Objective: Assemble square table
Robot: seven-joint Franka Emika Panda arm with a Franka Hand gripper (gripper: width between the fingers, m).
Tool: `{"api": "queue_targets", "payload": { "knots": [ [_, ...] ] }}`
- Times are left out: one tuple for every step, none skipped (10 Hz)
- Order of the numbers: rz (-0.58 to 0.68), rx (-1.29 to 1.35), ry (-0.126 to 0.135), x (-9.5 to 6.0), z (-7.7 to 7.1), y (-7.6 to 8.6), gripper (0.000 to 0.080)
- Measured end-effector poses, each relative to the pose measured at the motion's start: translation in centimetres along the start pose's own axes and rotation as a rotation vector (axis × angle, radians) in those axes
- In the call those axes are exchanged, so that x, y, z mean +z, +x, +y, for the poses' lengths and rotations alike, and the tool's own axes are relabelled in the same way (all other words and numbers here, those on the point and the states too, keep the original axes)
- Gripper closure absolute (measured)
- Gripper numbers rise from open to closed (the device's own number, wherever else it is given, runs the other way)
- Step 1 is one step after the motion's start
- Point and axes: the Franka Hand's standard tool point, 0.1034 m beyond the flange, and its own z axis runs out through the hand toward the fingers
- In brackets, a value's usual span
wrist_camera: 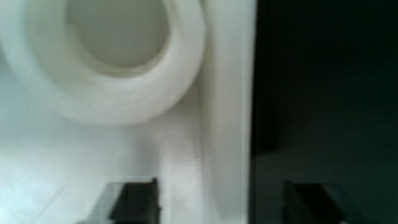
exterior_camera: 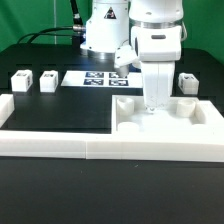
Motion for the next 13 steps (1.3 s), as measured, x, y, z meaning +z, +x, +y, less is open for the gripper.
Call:
{"api": "queue_targets", "payload": {
  "knots": [
    [0.000,0.000,0.000,0.0,0.0,0.0,0.0354],
    [0.000,0.000,0.000,0.0,0.0,0.0,0.0202],
    [0.000,0.001,0.000,0.0,0.0,0.0,0.0165],
    [0.000,0.001,0.000,0.0,0.0,0.0,0.0154],
    [0.000,0.001,0.000,0.0,0.0,-0.1,0.0154],
    [0.000,0.002,0.000,0.0,0.0,-0.1,0.0150],
    [0.000,0.002,0.000,0.0,0.0,-0.1,0.0150],
    [0.000,0.002,0.000,0.0,0.0,-0.1,0.0150],
    [0.000,0.005,-0.001,-0.1,0.0,-0.1,0.0150],
    [-0.006,0.063,-0.008,-1.4,0.0,0.1,0.0150],
    [-0.017,0.142,-0.019,-3.1,-0.3,0.8,0.0150],
    [-0.021,0.188,-0.031,-4.0,-0.8,1.8,0.0150],
    [-0.022,0.278,-0.035,-4.3,-1.4,3.0,0.0150]
  ]
}}
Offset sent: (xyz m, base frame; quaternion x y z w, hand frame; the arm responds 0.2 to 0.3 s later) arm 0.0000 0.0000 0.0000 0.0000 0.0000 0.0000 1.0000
